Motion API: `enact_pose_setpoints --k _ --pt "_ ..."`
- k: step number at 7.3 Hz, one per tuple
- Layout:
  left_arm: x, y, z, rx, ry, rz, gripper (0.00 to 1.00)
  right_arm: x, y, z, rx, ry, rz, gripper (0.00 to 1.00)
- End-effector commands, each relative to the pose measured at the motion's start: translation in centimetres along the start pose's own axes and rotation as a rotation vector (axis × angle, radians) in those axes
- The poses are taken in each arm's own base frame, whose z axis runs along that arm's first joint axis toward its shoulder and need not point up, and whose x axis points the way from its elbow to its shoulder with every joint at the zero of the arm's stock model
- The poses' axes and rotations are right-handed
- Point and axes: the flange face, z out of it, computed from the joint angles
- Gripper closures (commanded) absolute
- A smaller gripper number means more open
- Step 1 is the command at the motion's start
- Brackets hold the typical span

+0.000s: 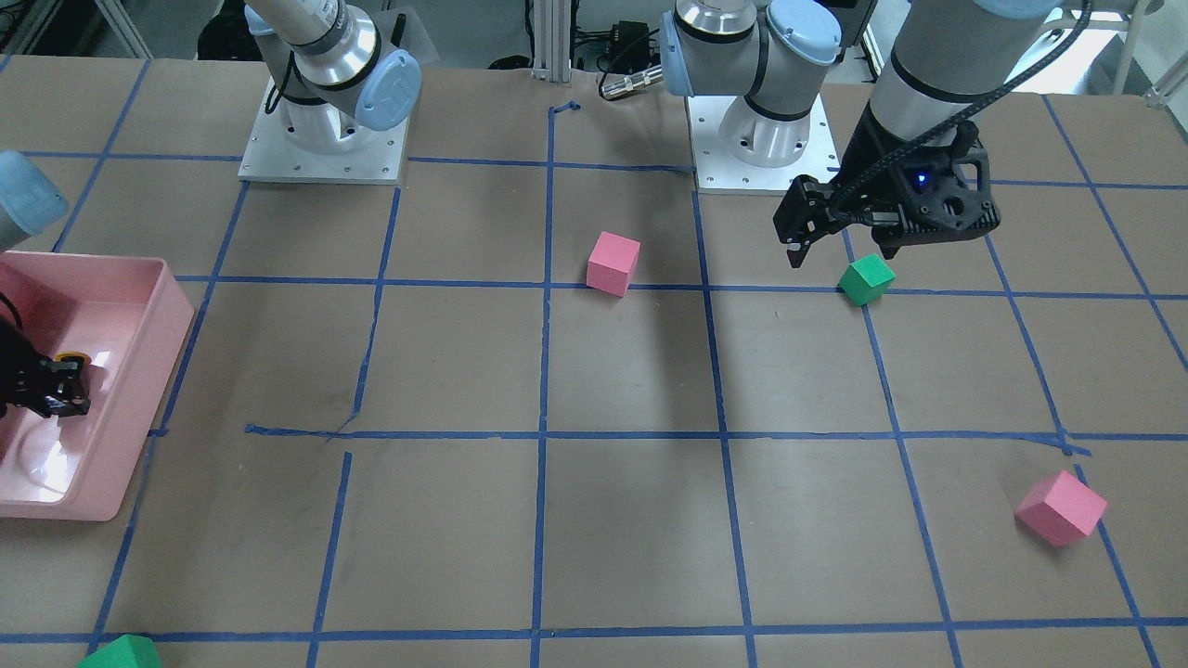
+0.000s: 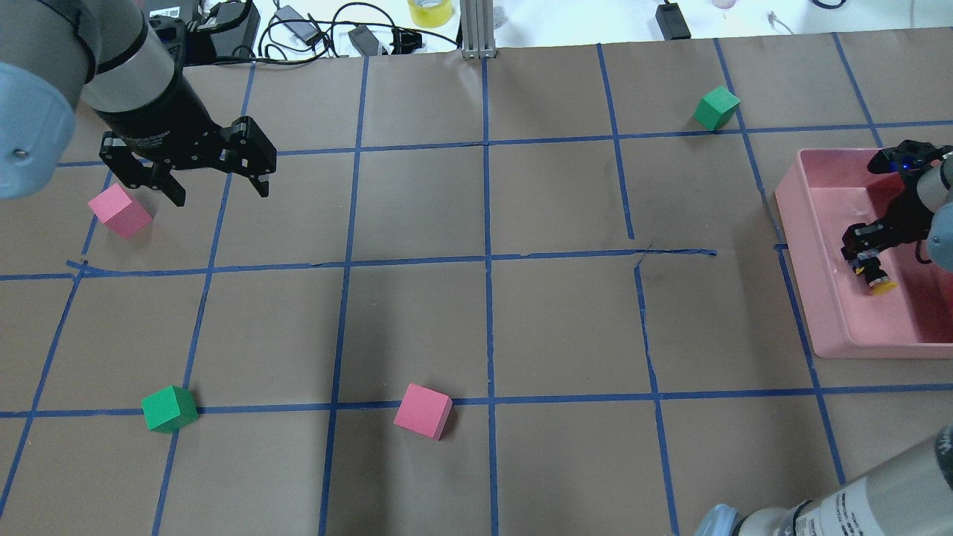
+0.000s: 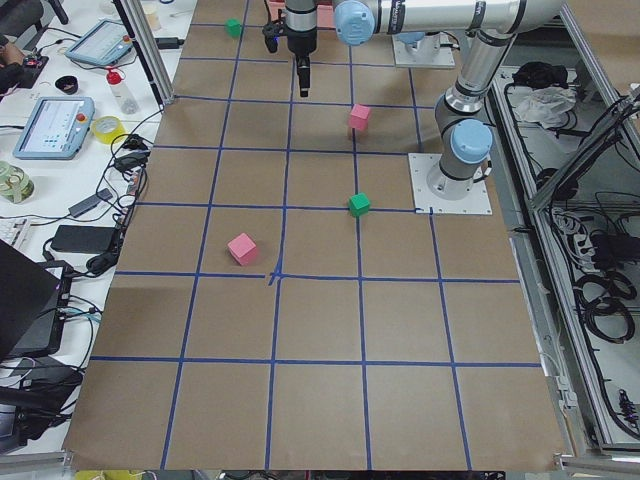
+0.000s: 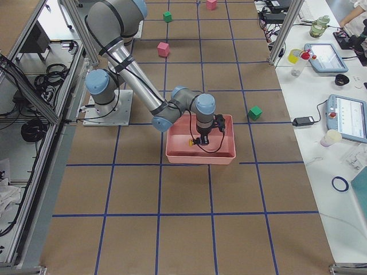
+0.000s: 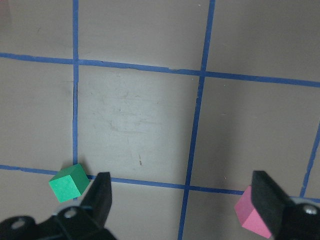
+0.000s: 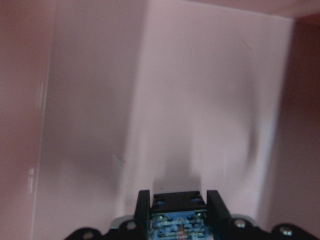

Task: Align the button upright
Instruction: 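Close the right gripper on the switch's clear top block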

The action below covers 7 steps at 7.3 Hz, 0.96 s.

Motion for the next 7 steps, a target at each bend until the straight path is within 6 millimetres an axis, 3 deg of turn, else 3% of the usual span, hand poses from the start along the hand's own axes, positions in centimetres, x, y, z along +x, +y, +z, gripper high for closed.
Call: enact_pose_setpoints --k 1,4,5,7 --pt "0.0 0.0 0.0 0.001 0.000 0.000 0.00 0.0 0.0 -0.5 0.002 0.008 -0.001 0.85" --pt "-0.1 0.0 0.0 0.000 -0.008 0.000 0.00 0.1 0.0 -1.4 -0.007 0.010 -0.002 0.95" --pt "-0.1 0.0 0.0 0.000 -0.006 0.000 0.00 0.2 -0.2 -3.7 -0.019 0.000 -0.002 0.98" --pt "-0.1 0.0 0.0 0.000 -0.006 0.000 0.00 0.6 -2.1 -11.8 -0.005 0.015 -0.019 1.00"
